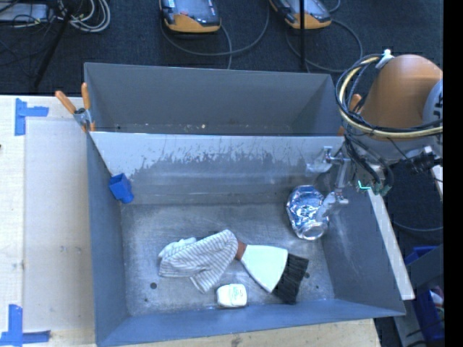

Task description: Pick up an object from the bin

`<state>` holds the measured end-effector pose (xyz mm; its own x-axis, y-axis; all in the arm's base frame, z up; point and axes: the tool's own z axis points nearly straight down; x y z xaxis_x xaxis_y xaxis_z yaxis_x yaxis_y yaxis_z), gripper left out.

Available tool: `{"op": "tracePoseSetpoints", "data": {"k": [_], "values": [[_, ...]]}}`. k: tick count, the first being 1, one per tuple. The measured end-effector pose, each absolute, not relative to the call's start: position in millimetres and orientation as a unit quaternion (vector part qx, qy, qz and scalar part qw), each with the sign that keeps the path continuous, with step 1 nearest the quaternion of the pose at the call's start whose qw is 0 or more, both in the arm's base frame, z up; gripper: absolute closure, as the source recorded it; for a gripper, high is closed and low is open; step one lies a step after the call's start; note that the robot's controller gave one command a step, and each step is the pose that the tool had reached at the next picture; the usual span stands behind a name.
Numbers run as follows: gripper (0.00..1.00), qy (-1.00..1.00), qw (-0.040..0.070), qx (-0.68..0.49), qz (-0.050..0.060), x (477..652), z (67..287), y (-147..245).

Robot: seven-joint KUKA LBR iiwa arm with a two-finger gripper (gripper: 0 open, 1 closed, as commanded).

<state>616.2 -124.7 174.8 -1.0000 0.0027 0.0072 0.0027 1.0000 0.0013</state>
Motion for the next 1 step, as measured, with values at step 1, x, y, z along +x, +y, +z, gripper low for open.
{"op": "tracePoseSetpoints", "data": {"k": [1], "values": [[0.00, -1.000, 0.000, 0.000, 0.000, 618.0, 179.3, -124.4]]}}
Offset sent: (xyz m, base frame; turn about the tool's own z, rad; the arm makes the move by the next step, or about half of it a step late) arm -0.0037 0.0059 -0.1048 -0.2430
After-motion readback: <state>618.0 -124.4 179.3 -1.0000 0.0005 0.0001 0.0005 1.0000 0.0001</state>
